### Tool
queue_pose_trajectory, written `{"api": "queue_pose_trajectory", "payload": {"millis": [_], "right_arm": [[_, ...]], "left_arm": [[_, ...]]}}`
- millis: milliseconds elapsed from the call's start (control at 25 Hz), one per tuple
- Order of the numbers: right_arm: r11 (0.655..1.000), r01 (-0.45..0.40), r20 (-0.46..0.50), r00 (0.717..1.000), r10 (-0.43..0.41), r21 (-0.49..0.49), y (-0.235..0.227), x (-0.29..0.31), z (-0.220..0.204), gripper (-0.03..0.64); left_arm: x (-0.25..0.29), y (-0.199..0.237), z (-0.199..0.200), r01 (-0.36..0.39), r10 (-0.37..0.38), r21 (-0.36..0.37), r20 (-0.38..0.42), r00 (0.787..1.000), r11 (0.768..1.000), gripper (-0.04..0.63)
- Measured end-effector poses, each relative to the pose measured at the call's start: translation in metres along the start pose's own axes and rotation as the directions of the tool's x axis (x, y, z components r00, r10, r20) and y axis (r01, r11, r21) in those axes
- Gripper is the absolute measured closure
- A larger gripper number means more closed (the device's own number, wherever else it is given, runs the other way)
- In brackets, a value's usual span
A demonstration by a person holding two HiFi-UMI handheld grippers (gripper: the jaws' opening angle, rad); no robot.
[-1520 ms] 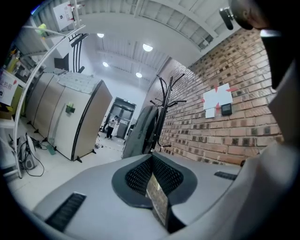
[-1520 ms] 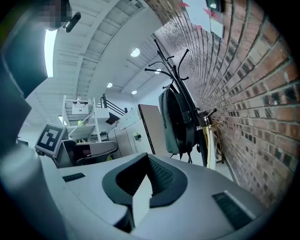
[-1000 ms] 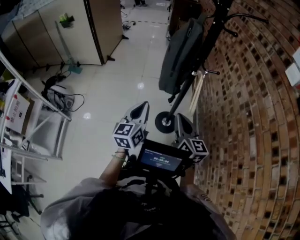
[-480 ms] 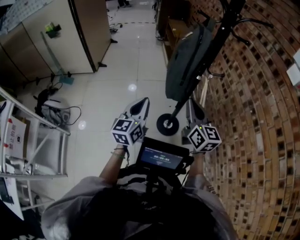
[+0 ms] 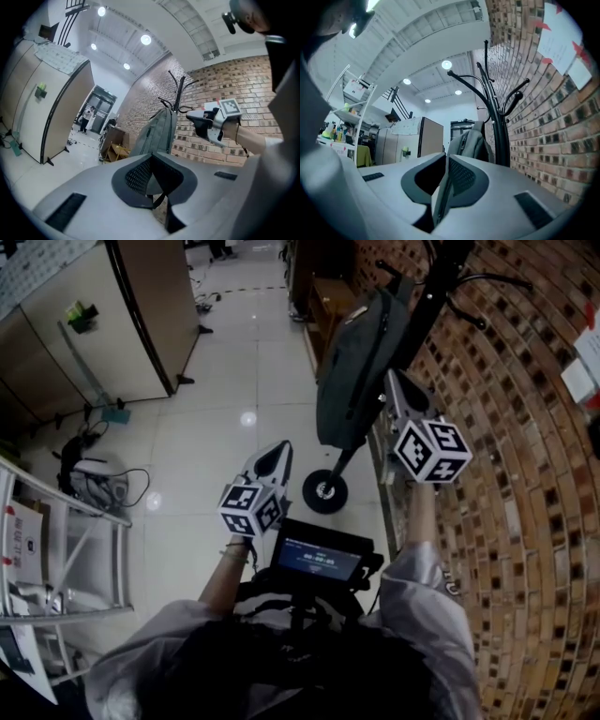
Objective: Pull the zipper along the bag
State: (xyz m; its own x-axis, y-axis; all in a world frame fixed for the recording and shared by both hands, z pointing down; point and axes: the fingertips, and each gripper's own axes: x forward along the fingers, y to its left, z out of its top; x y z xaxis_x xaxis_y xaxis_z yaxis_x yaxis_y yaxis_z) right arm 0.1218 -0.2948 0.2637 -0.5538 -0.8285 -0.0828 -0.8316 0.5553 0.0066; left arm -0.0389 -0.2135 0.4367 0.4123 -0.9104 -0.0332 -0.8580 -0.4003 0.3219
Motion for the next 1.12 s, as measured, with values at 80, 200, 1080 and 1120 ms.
{"api": "queue_pose_trajectory", "payload": {"millis": [80, 200, 1080, 1120], "right_arm": [[0.998, -0.008, -0.006, 1.000, 0.007, -0.062, -0.006, 0.014, 0.013, 0.574], [0.982, -0.014, -0.032, 0.999, 0.008, -0.187, -0.010, 0.033, 0.021, 0.548], [0.543, 0.014, -0.082, 0.985, -0.152, -0.839, -0.004, 0.079, 0.017, 0.517], [0.525, 0.024, -0.074, 0.983, -0.165, -0.850, -0.003, 0.080, 0.018, 0.515]], "left_arm": [[0.006, -0.002, -0.002, -0.002, 0.002, 0.002, -0.004, 1.000, 1.000, 0.588], [0.015, 0.000, -0.001, -0.022, 0.022, 0.000, 0.003, 1.000, 1.000, 0.588], [0.064, 0.003, 0.003, -0.061, 0.061, 0.001, 0.031, 0.998, 0.998, 0.588], [0.066, 0.005, 0.005, -0.049, 0.049, 0.001, 0.031, 0.998, 0.999, 0.588]]}}
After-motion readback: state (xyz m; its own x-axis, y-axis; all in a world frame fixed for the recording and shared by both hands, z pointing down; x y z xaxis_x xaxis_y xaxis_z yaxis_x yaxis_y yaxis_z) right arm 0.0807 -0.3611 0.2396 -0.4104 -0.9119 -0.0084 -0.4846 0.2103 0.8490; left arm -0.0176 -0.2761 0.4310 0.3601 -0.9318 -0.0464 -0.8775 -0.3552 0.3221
